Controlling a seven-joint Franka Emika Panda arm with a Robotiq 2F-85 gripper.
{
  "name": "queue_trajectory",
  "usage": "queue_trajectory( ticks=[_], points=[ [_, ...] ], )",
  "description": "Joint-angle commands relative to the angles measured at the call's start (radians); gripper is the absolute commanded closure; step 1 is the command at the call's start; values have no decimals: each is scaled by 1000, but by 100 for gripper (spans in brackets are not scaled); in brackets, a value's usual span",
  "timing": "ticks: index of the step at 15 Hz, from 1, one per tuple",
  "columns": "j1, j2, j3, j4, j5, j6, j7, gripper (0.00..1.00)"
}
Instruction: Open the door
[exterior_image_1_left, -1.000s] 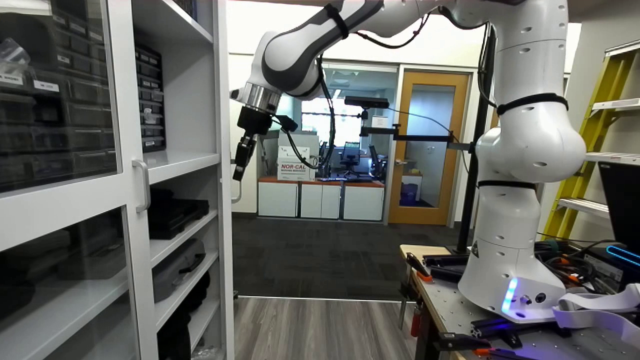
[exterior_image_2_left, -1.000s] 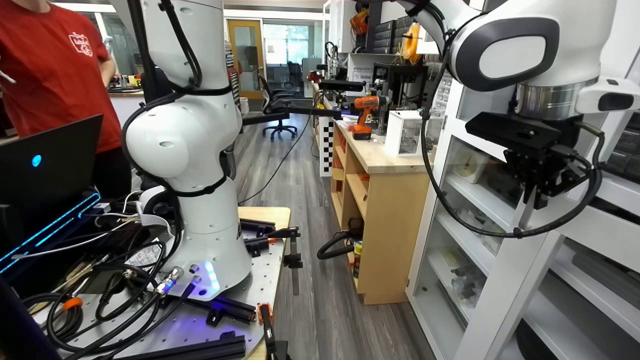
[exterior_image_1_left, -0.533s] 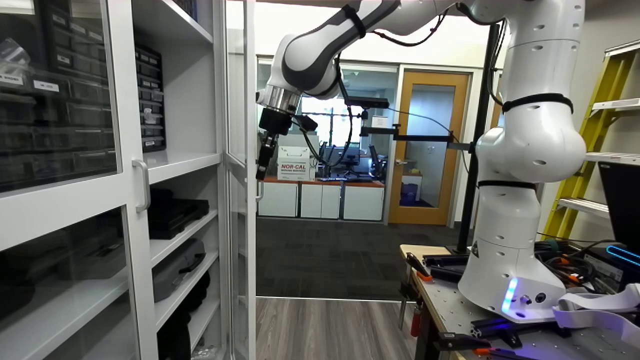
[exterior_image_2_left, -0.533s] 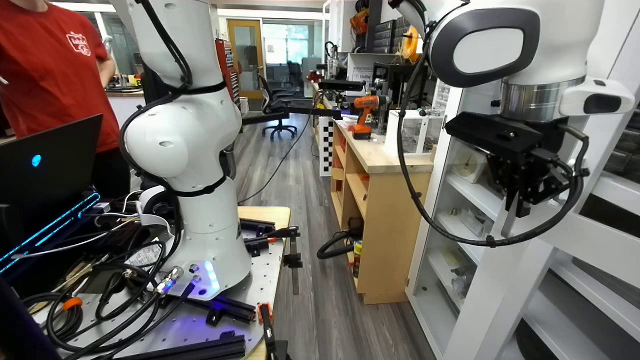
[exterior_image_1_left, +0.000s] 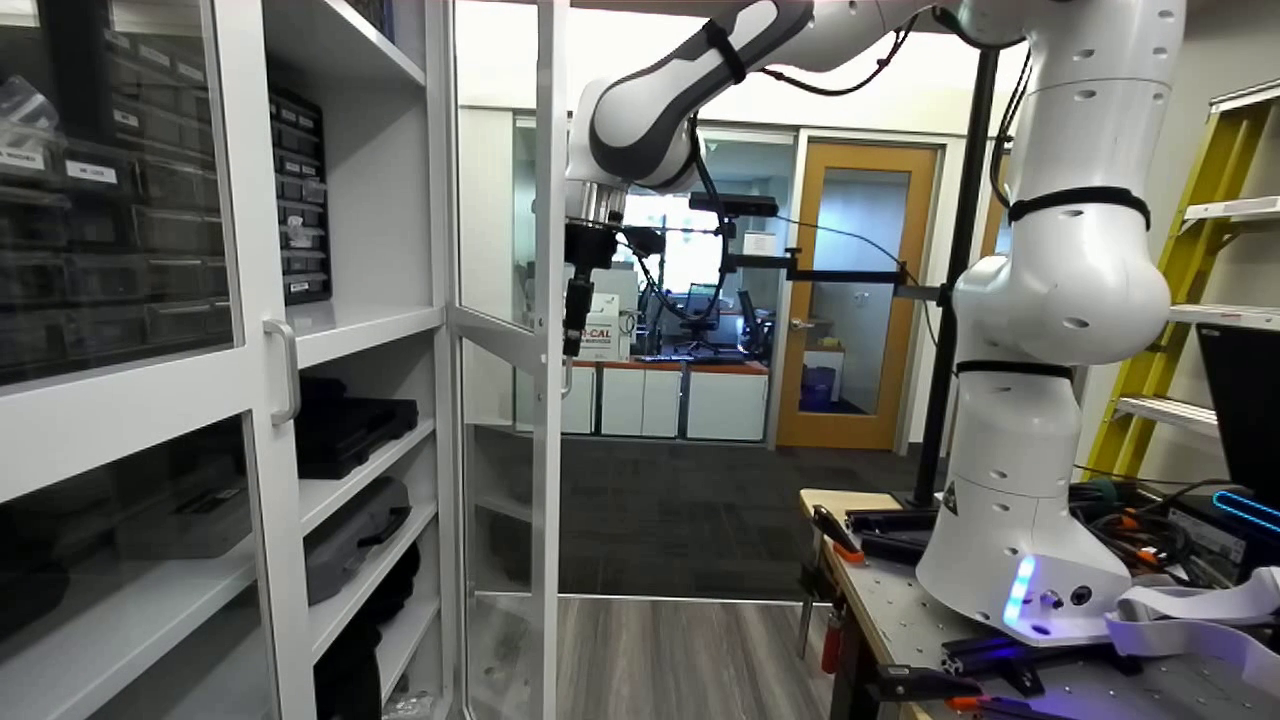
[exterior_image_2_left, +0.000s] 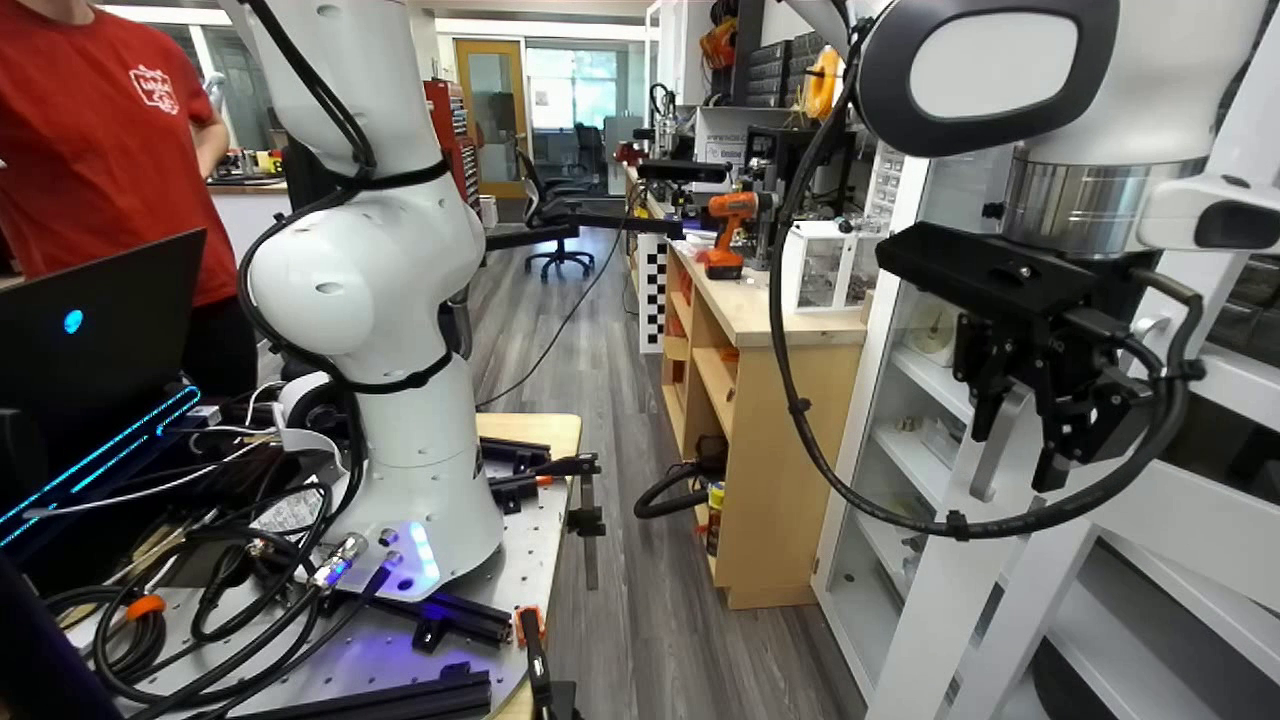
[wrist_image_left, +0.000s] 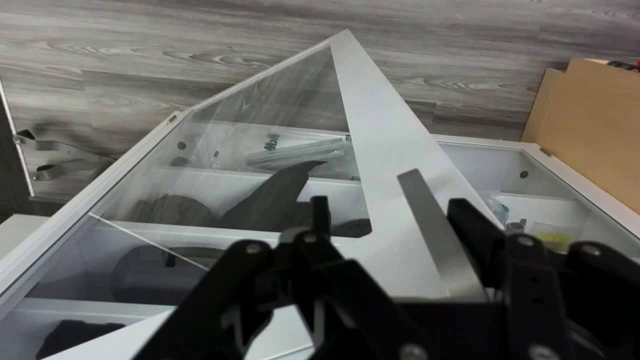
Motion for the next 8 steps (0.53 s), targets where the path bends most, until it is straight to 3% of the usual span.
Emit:
queue_trajectory(
  ticks=[1, 3, 8],
  points=[
    [-47, -8, -37, 43, -96, -24, -4, 8],
    [-52, -7, -44, 47, -124, -39, -3, 0],
    [-57, -6, -54, 53, -155, -68, -13, 0]
  ],
)
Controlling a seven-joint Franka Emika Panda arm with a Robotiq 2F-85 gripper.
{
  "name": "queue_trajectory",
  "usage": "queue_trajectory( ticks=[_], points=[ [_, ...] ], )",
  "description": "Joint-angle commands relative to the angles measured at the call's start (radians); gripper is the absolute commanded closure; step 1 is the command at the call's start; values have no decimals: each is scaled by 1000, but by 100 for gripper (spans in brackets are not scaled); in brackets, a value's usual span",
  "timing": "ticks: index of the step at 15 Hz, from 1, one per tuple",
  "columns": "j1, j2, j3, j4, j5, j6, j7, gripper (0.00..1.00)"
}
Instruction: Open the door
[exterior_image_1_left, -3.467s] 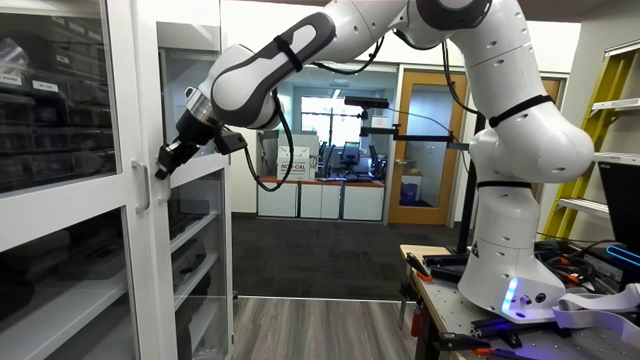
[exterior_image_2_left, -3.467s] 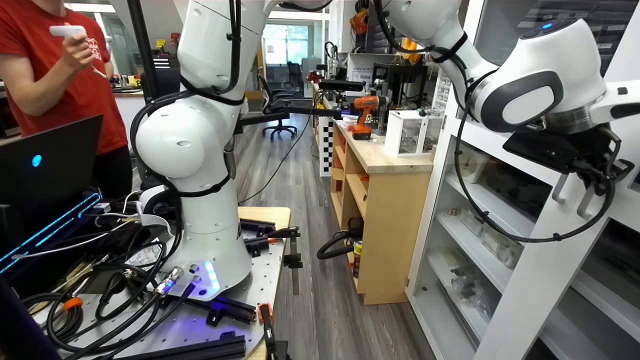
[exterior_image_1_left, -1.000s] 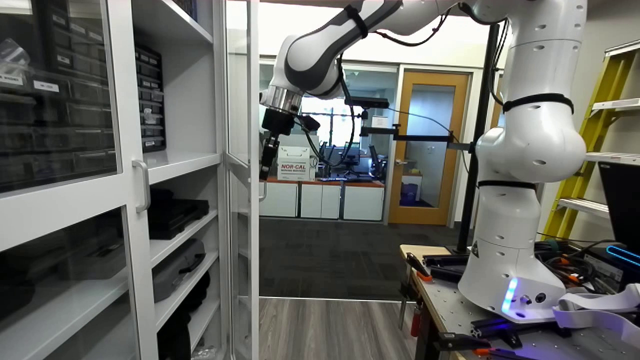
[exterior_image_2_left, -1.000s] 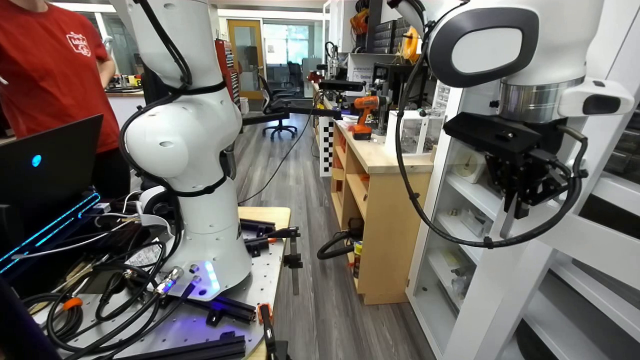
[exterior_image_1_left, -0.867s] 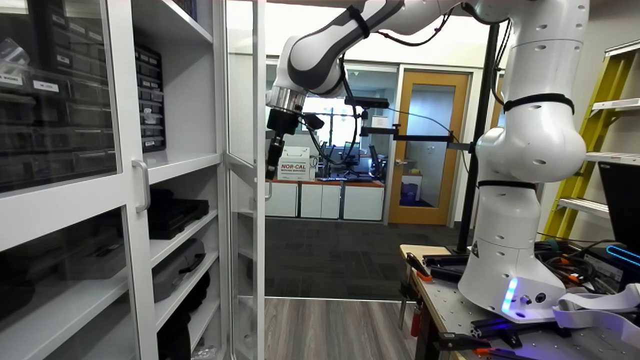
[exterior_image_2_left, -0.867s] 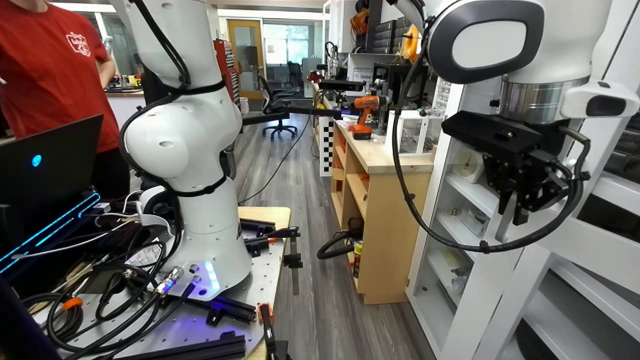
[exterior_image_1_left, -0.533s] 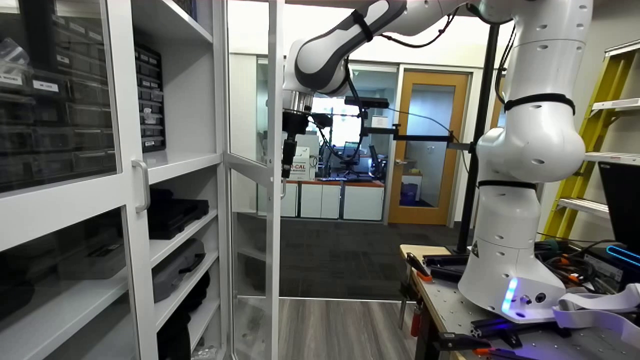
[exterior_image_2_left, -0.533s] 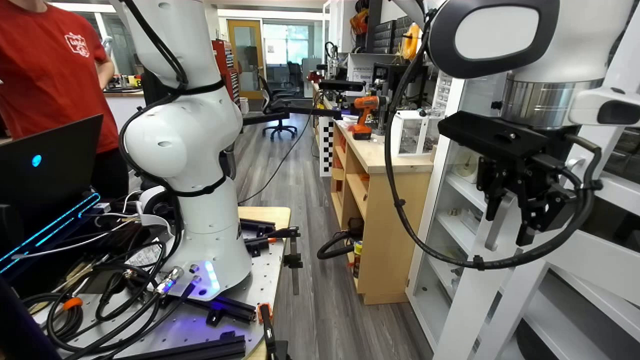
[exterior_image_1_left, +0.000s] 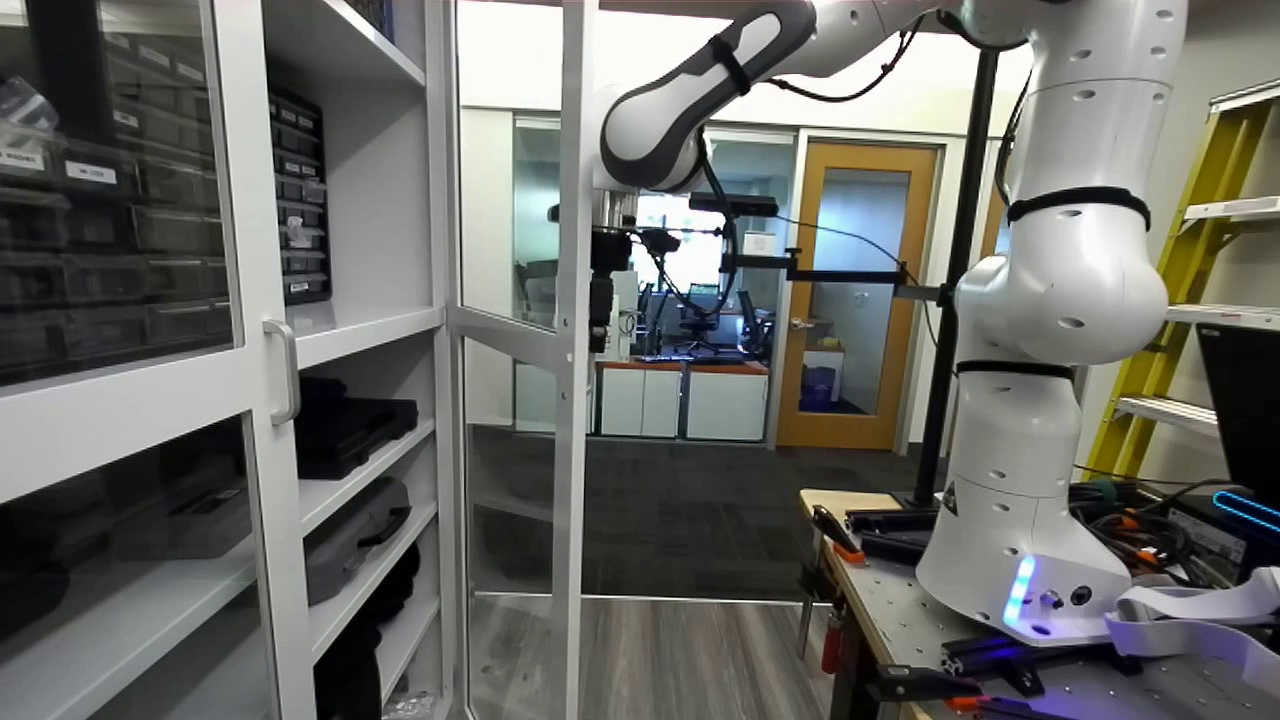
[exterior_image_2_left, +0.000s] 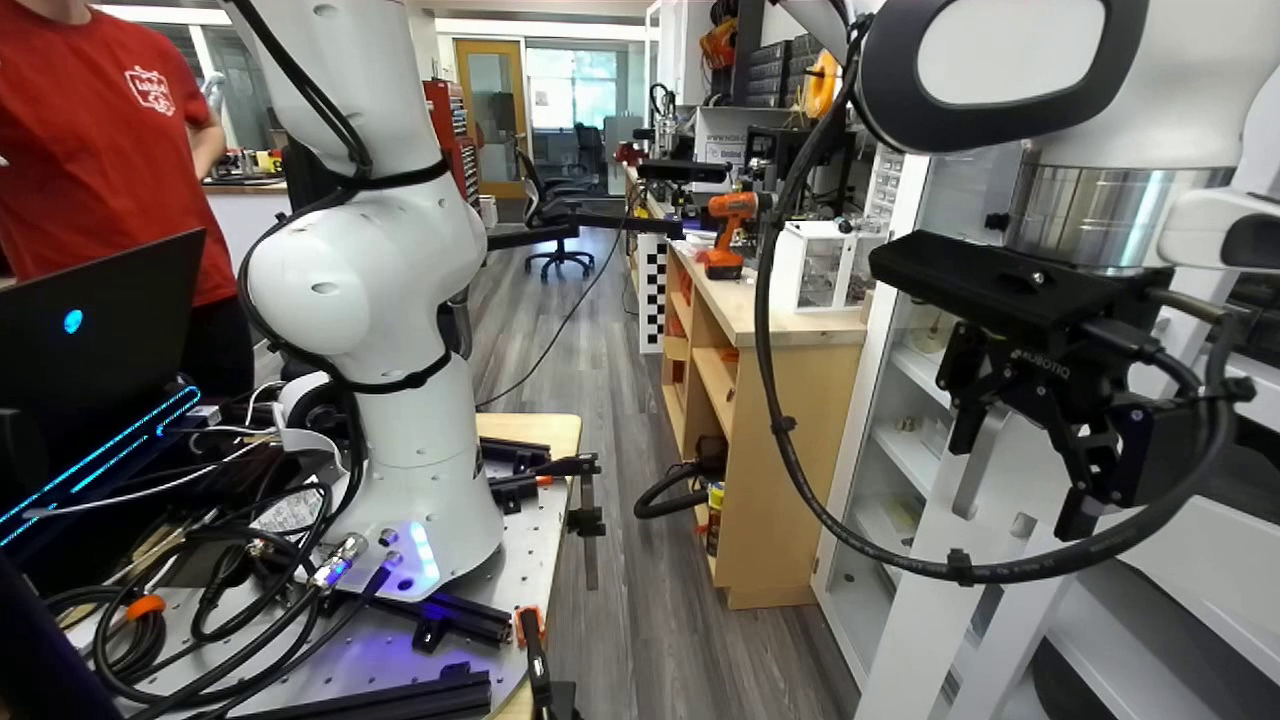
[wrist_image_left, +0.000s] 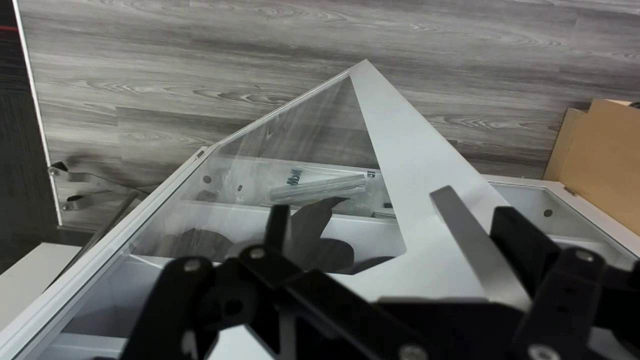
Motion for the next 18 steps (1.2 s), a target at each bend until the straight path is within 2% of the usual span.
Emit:
queue_trajectory(
  ticks=[1, 4, 5, 8, 14, 18],
  points=[
    [-33, -1, -18, 55, -59, -18, -27, 0],
    [-32, 1, -21, 60, -62, -31, -45, 0],
    [-14, -11, 2, 29, -76, -6, 12, 0],
    [3, -29, 28, 4, -80, -30, 53, 0],
    [3, -50, 60, -16, -191, -79, 169, 0],
    [5, -62, 65, -30, -170, -137, 234, 0]
  ],
)
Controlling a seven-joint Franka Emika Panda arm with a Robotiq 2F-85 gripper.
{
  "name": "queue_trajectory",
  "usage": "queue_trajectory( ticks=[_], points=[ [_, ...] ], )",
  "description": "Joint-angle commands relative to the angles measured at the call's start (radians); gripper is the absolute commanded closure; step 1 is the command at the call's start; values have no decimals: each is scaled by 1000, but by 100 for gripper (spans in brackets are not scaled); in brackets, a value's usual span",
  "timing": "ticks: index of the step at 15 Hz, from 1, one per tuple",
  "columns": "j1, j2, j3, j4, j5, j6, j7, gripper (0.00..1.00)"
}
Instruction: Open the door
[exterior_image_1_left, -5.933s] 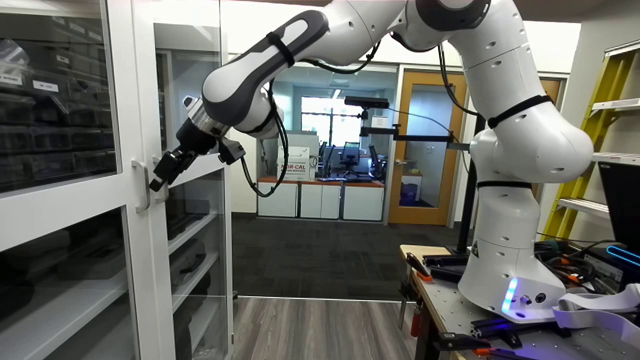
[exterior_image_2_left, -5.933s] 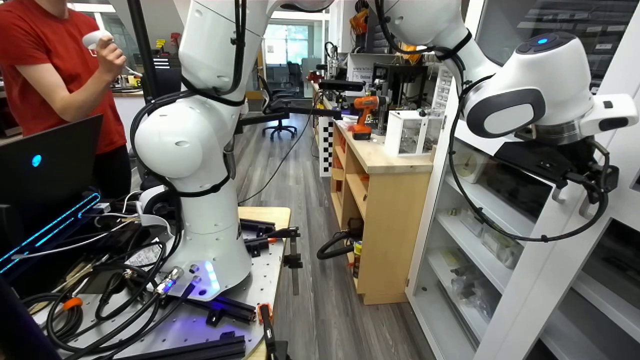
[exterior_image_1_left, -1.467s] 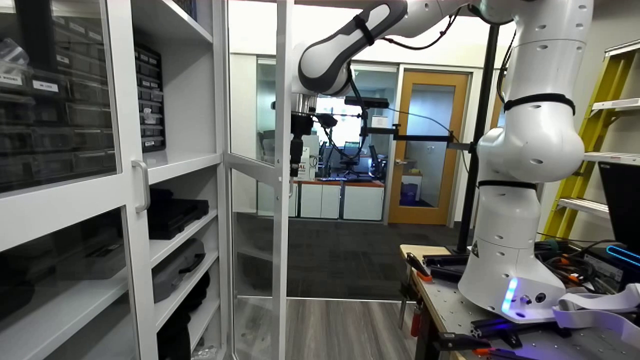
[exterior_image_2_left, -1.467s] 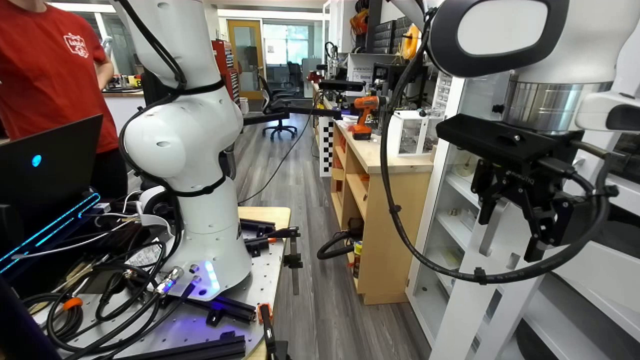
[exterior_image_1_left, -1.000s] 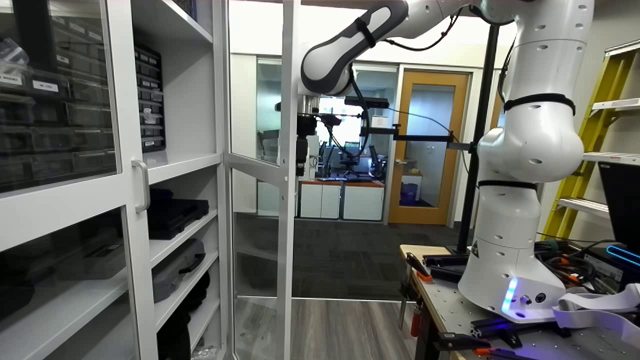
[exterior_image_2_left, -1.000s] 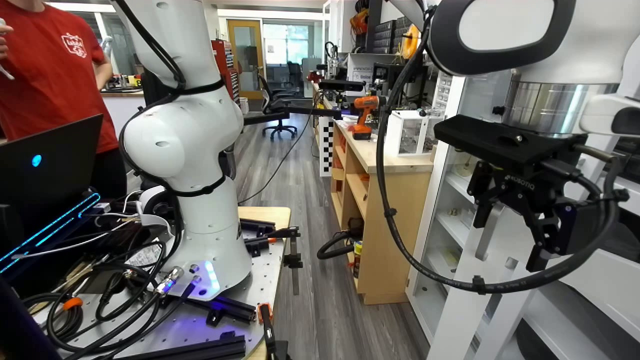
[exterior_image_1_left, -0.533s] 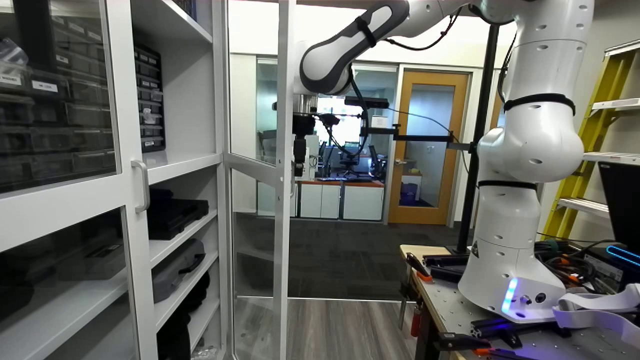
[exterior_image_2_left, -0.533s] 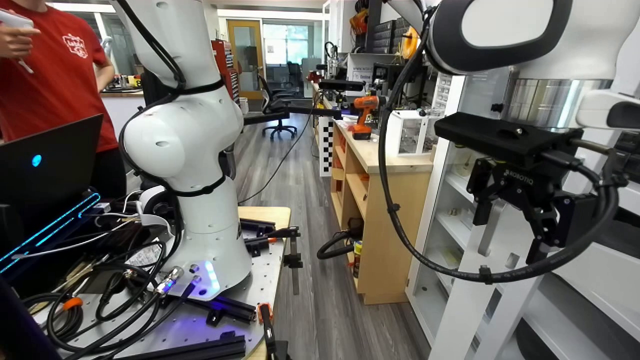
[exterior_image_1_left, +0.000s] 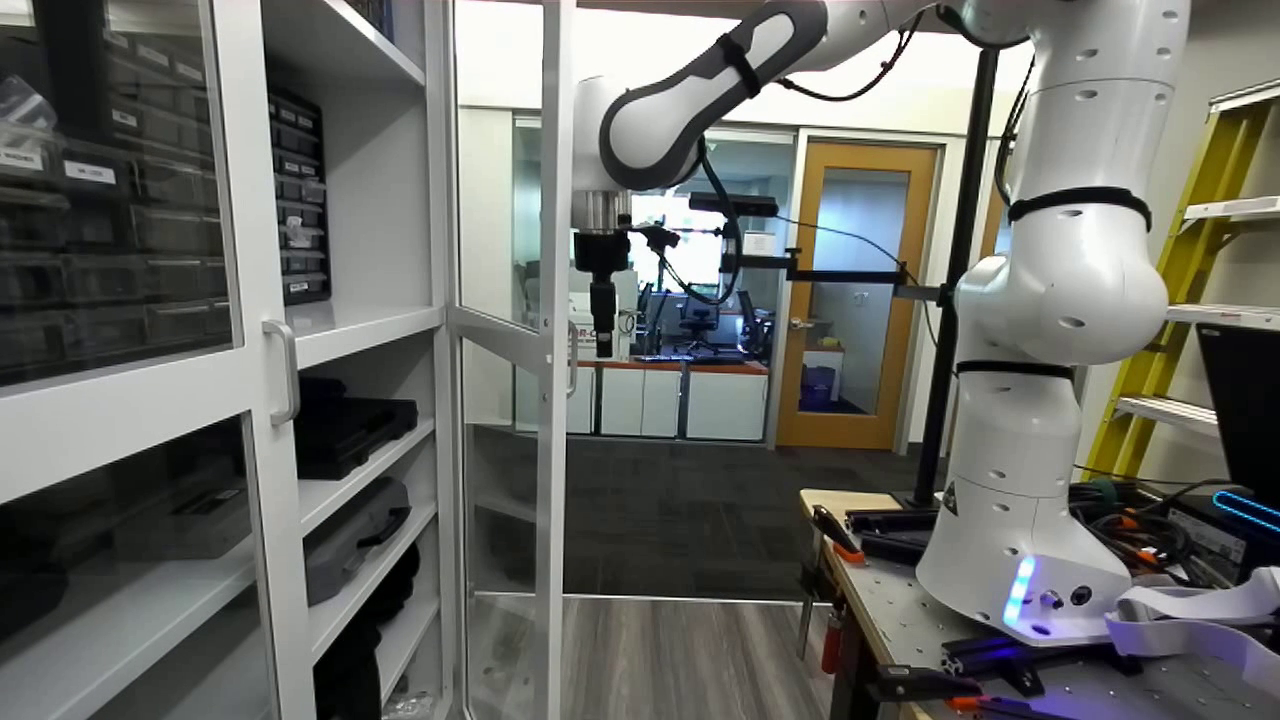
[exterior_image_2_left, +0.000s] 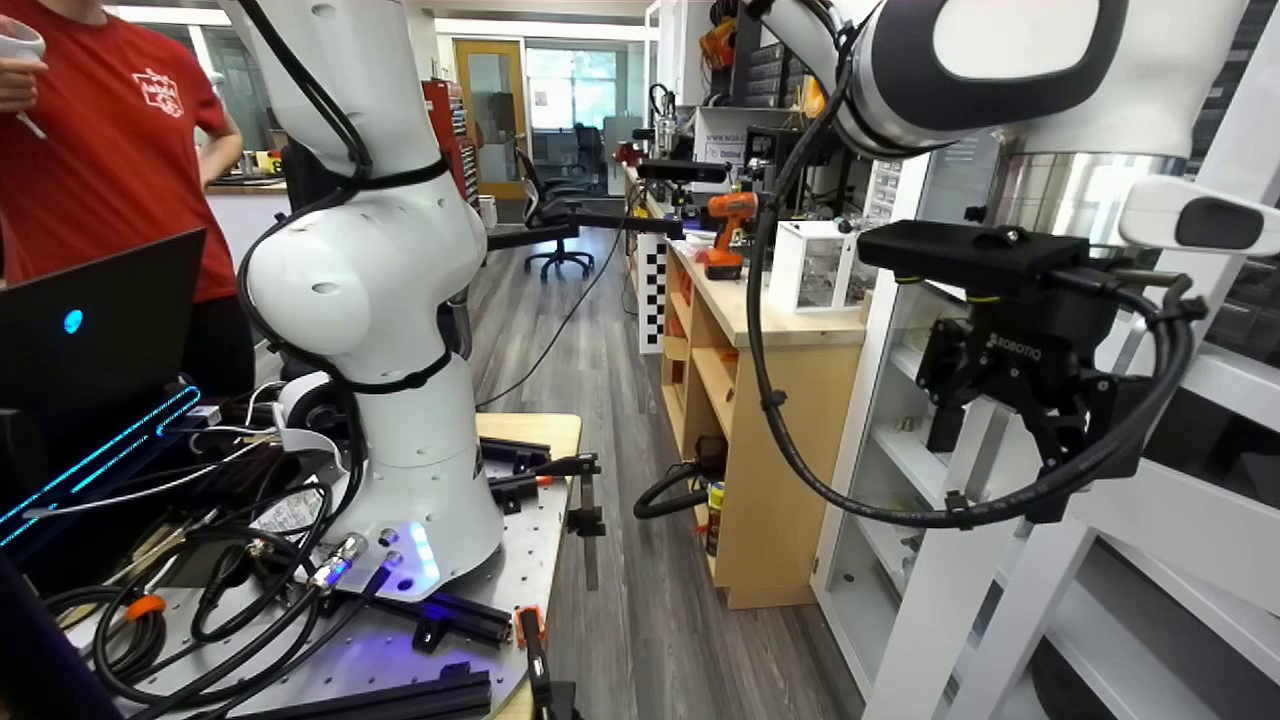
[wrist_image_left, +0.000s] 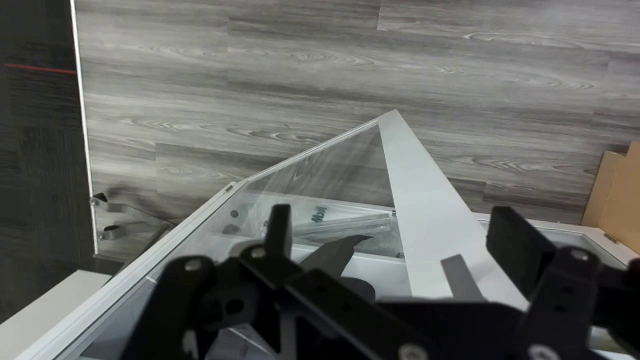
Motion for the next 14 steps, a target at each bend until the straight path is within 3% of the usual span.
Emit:
queue_trajectory(
  ticks=[1, 14],
  points=[
    [3, -59, 7, -38, 6, -87, 88, 0],
    [51, -213, 84, -208, 49, -97, 322, 0]
  ],
)
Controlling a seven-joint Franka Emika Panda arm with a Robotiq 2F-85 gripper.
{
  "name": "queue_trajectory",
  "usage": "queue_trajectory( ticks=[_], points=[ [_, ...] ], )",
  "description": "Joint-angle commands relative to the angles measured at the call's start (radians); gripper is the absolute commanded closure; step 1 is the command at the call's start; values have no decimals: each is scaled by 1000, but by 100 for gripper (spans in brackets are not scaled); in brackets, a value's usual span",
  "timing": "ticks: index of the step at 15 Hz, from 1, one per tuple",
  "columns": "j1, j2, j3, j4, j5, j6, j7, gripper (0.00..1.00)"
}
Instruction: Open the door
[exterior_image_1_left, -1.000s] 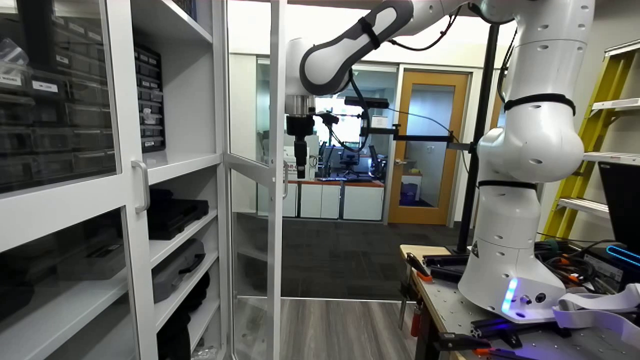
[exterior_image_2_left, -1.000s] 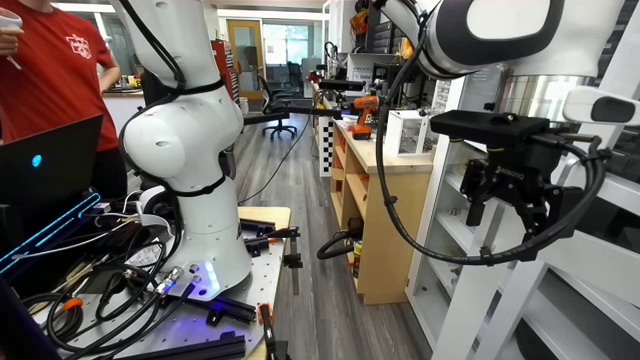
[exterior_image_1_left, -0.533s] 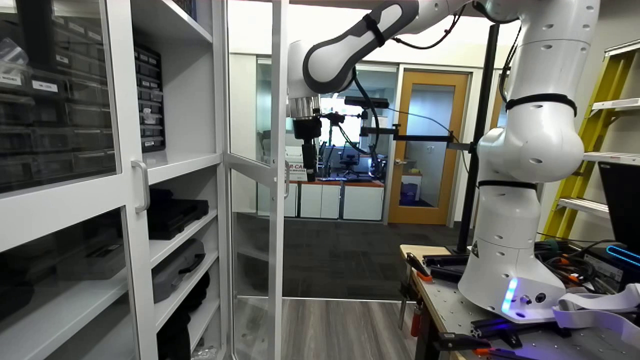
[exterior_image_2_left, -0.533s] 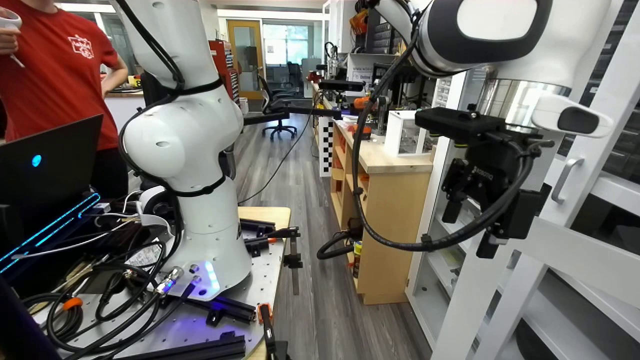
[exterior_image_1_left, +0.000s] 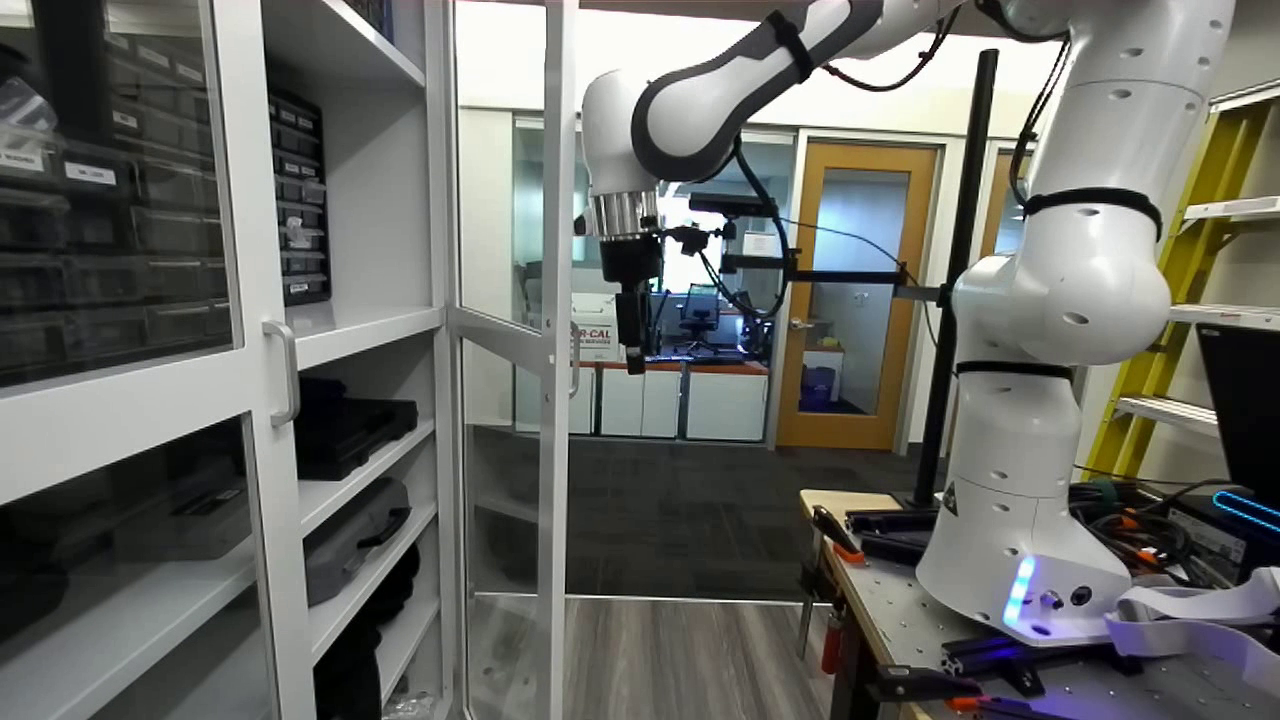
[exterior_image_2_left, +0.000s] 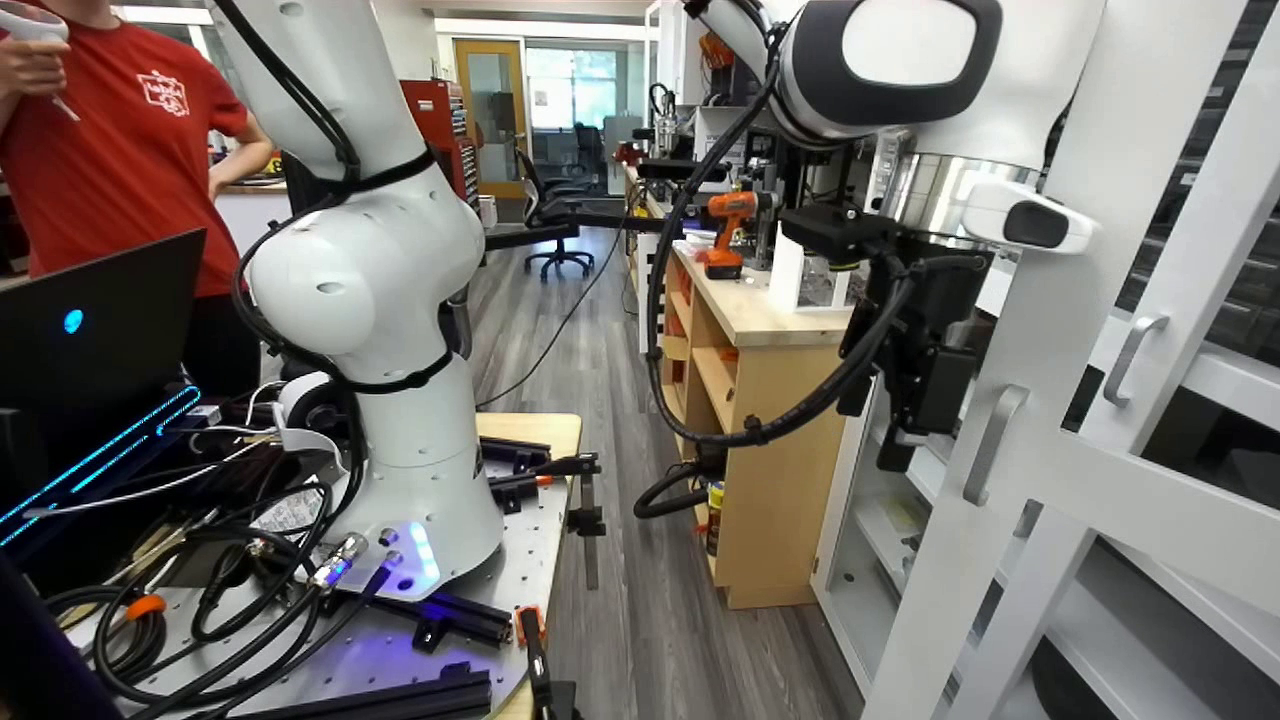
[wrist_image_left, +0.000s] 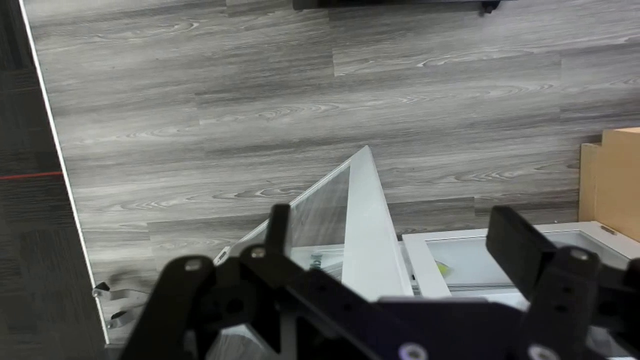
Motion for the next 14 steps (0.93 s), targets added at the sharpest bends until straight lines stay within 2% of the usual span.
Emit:
queue_trajectory(
  ticks=[1, 14],
  points=[
    [31, -84, 28, -65, 30, 4, 51, 0],
    [133, -56, 103, -5, 172, 9, 47, 0]
  ],
)
